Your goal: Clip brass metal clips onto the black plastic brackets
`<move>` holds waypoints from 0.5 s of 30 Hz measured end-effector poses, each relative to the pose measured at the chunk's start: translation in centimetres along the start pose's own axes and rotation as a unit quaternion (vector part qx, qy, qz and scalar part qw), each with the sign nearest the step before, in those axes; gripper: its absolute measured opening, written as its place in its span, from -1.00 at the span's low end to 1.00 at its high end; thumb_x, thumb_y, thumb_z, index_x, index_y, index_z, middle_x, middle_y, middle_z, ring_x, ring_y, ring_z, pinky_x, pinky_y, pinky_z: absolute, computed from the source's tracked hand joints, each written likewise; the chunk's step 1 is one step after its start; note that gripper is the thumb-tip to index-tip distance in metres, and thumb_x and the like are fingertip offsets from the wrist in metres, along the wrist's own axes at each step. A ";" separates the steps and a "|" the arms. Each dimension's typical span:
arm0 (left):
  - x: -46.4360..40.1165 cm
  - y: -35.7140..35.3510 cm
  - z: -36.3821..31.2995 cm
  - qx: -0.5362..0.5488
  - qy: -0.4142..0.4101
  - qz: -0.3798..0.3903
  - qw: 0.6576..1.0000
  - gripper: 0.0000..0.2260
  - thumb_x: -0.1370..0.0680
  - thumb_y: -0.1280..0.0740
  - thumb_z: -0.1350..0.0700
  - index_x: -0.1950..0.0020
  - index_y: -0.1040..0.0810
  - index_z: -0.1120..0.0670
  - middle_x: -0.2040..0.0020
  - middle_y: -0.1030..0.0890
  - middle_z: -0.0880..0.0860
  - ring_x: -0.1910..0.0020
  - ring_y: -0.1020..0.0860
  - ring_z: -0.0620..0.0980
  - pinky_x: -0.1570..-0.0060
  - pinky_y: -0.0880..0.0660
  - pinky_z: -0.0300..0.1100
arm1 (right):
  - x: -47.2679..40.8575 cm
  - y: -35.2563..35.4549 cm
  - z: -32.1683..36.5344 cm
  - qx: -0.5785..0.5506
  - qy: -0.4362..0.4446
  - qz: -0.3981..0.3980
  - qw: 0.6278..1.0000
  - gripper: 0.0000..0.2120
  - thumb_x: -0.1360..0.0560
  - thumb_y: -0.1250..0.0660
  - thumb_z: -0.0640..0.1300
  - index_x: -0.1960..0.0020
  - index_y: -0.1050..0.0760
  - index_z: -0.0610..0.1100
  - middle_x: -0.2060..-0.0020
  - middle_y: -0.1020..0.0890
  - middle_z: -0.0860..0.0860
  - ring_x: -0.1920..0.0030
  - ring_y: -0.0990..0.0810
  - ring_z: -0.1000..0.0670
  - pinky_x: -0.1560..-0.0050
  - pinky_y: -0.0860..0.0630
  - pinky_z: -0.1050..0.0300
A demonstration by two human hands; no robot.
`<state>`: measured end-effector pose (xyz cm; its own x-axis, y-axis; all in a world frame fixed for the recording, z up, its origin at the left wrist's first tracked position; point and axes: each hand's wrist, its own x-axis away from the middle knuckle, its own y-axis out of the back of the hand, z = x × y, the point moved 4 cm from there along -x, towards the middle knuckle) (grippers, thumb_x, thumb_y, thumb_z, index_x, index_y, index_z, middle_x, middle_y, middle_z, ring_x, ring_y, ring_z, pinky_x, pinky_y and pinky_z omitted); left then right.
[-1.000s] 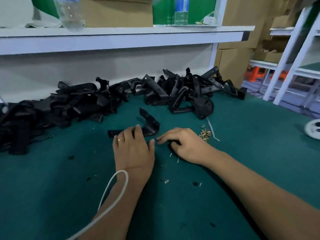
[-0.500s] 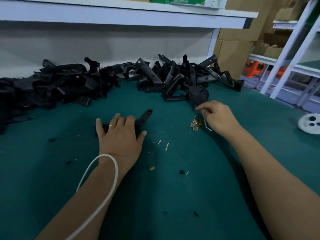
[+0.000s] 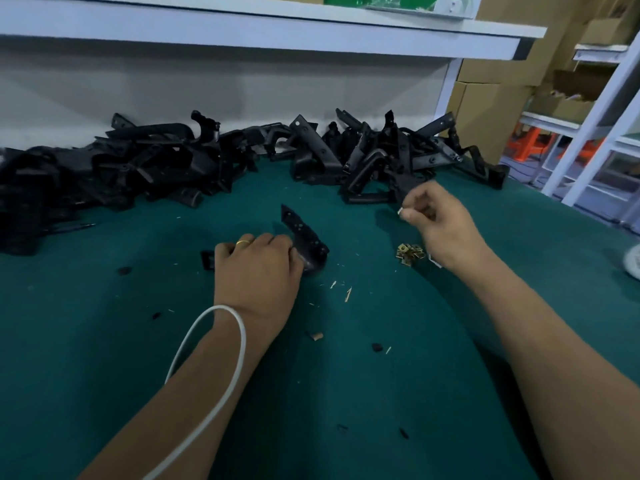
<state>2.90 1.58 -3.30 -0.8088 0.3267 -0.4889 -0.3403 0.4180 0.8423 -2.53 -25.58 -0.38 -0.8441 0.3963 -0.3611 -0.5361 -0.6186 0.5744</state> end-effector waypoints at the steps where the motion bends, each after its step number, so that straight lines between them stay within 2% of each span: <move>1: 0.0 0.0 0.1 0.016 0.002 -0.009 1.000 -0.76 -0.64 -0.18 -0.04 0.00 -0.61 0.00 0.11 -0.63 -0.03 0.01 -0.55 0.08 -0.10 -0.30 0.02 | 0.3 -0.6 0.9 -0.079 0.009 -0.002 0.997 -0.88 -0.66 -0.34 -0.21 -0.16 -0.57 -0.03 0.10 -0.60 -0.01 0.07 -0.56 0.04 0.02 -0.54 0.17; 3: 0.0 -0.1 0.1 0.041 -0.005 -0.014 0.999 -0.80 -0.62 -0.25 -0.06 0.00 -0.63 -0.02 0.12 -0.64 -0.05 -0.01 -0.54 0.07 -0.13 -0.29 0.02 | 1.0 -2.6 2.5 -0.176 0.032 0.013 0.984 -0.79 -0.66 -0.35 -0.24 -0.19 -0.64 0.00 0.11 -0.61 -0.09 0.08 -0.58 0.06 -0.01 -0.58 0.21; 6: -0.1 -0.5 -0.1 0.045 -0.029 -0.004 0.999 -0.79 -0.61 -0.31 -0.14 -0.02 -0.62 -0.03 0.10 -0.63 -0.05 -0.06 -0.53 0.08 -0.14 -0.28 0.04 | 1.7 -5.3 3.5 -0.231 0.023 0.023 0.972 -0.85 -0.62 -0.40 -0.27 -0.10 -0.69 -0.09 0.07 -0.70 -0.16 0.13 -0.66 0.01 -0.09 -0.63 0.11; 8: -0.1 -0.6 -0.1 0.044 -0.033 -0.004 0.998 -0.79 -0.61 -0.32 -0.15 -0.02 -0.61 -0.03 0.09 -0.63 -0.05 -0.07 -0.53 0.09 -0.14 -0.27 0.04 | 1.9 -6.3 3.3 -0.257 0.004 0.029 0.966 -0.90 -0.60 -0.42 -0.31 -0.08 -0.67 -0.19 0.10 -0.74 -0.14 0.15 -0.70 -0.02 -0.05 -0.65 0.10; 11: -0.1 -0.7 0.0 0.032 -0.029 0.005 0.999 -0.79 -0.63 -0.28 -0.16 -0.04 -0.60 -0.05 0.05 -0.62 -0.06 -0.09 -0.52 0.07 -0.16 -0.26 0.03 | 2.0 -7.3 2.9 -0.224 0.002 0.051 0.973 -0.93 -0.57 -0.45 -0.30 -0.03 -0.65 -0.17 0.15 -0.76 -0.12 0.15 -0.73 -0.03 0.02 -0.66 0.09; 15: -0.2 -0.8 0.0 0.026 -0.022 0.024 0.999 -0.78 -0.65 -0.22 -0.17 -0.07 -0.56 -0.08 0.00 -0.61 -0.06 -0.14 -0.51 0.06 -0.22 -0.26 0.03 | 2.1 -7.9 2.5 -0.157 -0.011 0.076 0.985 -0.94 -0.51 -0.52 -0.13 0.06 -0.67 0.01 0.21 -0.76 -0.06 0.12 -0.73 -0.11 -0.14 -0.65 -0.17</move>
<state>3.30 1.16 -3.86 -0.8018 0.3832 -0.4586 -0.2758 0.4435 0.8528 -0.04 -18.17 -3.82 -0.9166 0.2950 -0.2699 -0.3807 -0.8503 0.3634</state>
